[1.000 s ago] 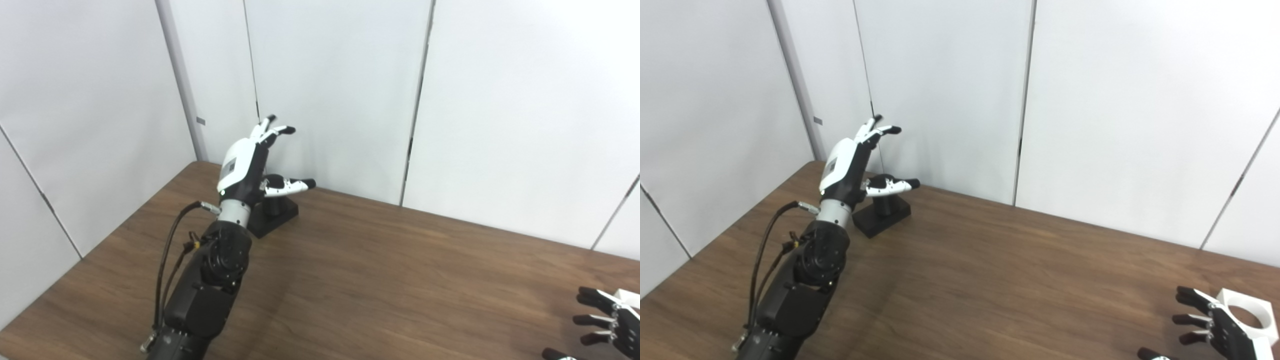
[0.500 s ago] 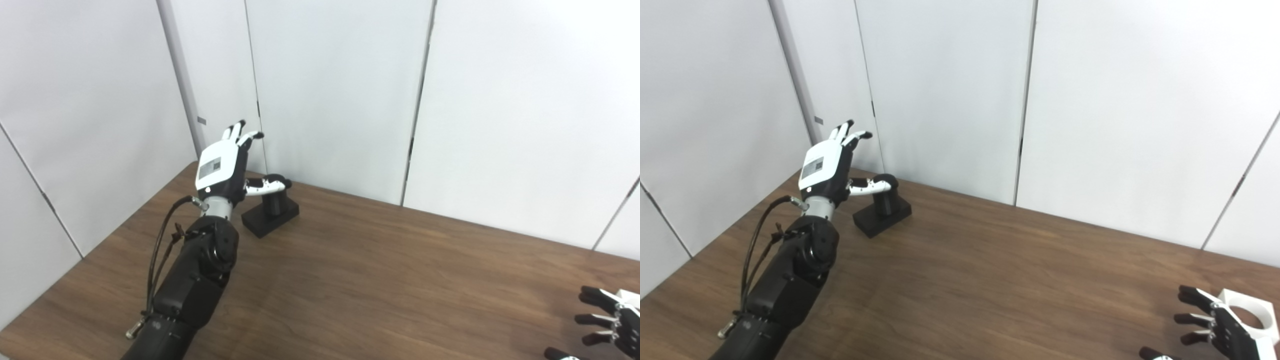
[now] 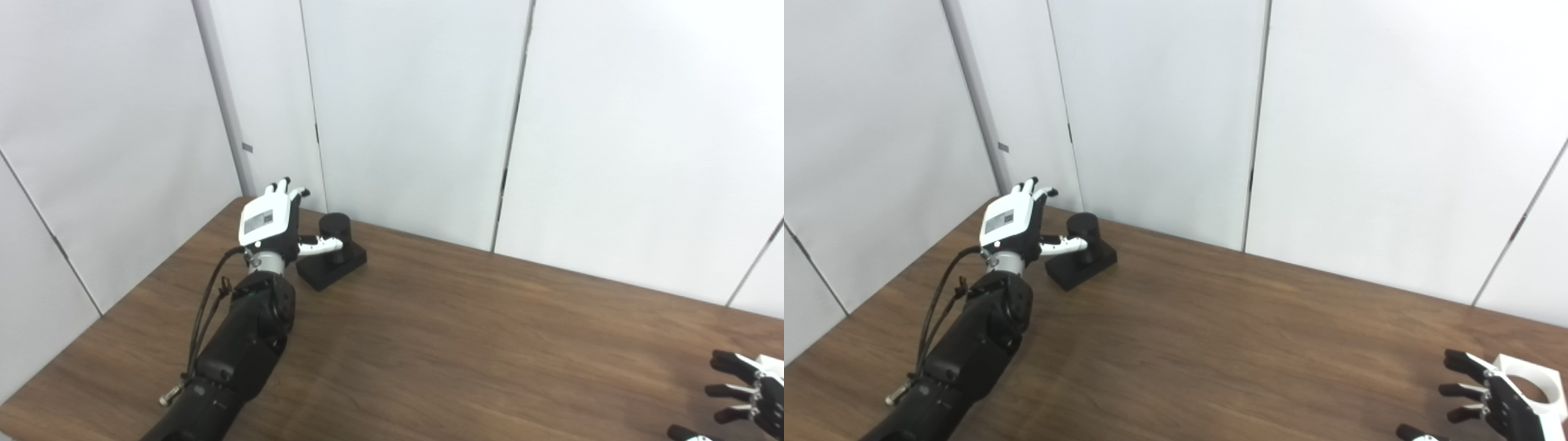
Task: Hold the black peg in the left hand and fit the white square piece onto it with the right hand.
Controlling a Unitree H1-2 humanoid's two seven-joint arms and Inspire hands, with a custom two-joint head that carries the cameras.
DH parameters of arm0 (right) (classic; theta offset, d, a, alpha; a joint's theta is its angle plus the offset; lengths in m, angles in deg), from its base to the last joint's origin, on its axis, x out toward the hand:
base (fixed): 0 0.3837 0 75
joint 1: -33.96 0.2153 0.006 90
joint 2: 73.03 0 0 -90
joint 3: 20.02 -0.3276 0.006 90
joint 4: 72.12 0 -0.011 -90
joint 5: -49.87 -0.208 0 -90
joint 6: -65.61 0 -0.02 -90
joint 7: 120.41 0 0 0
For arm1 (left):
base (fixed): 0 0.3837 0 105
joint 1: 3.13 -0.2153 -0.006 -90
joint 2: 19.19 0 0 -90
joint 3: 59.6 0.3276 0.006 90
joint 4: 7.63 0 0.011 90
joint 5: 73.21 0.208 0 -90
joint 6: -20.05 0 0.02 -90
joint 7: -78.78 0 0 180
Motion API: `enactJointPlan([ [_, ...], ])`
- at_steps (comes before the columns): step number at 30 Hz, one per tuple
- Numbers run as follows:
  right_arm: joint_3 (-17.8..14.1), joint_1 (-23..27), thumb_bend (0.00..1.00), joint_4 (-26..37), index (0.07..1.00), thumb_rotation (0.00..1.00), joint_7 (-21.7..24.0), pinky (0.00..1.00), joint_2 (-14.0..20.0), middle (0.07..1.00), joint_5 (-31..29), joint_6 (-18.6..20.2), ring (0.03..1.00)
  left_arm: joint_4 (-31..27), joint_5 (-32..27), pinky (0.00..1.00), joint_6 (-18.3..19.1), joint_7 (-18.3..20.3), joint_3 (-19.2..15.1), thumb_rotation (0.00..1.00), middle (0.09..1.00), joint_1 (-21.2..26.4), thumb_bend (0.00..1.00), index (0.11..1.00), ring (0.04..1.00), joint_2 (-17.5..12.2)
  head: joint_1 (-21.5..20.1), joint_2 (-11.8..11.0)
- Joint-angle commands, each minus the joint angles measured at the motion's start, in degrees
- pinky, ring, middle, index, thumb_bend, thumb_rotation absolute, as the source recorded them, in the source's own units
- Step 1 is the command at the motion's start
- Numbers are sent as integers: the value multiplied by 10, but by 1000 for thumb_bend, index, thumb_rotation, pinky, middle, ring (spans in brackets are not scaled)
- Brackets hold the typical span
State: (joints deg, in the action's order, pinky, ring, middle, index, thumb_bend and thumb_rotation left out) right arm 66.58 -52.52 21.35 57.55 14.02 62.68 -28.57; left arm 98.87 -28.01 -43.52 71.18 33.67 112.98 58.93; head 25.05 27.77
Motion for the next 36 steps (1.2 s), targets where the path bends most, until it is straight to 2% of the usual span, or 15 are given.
enactJointPlan([
  [1,-5,12,462,23,735,41,-3,433,5,747,-3,-8,612,9,19,813,-6,-20,8,549,1000,31,1000,823,1000,-25,-1,1],
  [3,-5,11,461,25,733,24,-3,435,4,745,-2,-5,613,26,16,820,-10,-25,15,552,1000,31,1000,817,1000,-27,-2,1],
  [8,-7,10,462,29,733,53,-2,429,5,745,-5,-1,613,44,5,881,-1,-5,22,544,1000,32,1000,834,1000,-28,-3,8],
  [14,-7,7,460,35,738,43,-4,435,6,741,-2,-7,605,63,2,868,1,9,36,562,1000,34,1000,834,1000,-33,-5,10],
  [18,-9,6,460,40,741,28,-3,437,6,746,-1,-1,611,77,0,843,-3,5,42,566,1000,36,1000,820,1000,-32,-5,15],
  [21,-9,5,457,44,747,15,-2,439,6,750,-1,3,612,82,-5,869,-2,12,44,556,1000,38,1000,825,1000,-31,-6,16],
  [34,-9,3,457,62,755,0,2,458,5,757,-4,18,612,107,-13,873,-4,12,57,529,1000,41,1000,807,1000,-28,-7,21],
  [36,-9,2,455,66,756,0,3,457,5,761,-4,22,615,111,-12,898,-2,17,62,501,1000,42,1000,812,1000,-29,-9,22],
])
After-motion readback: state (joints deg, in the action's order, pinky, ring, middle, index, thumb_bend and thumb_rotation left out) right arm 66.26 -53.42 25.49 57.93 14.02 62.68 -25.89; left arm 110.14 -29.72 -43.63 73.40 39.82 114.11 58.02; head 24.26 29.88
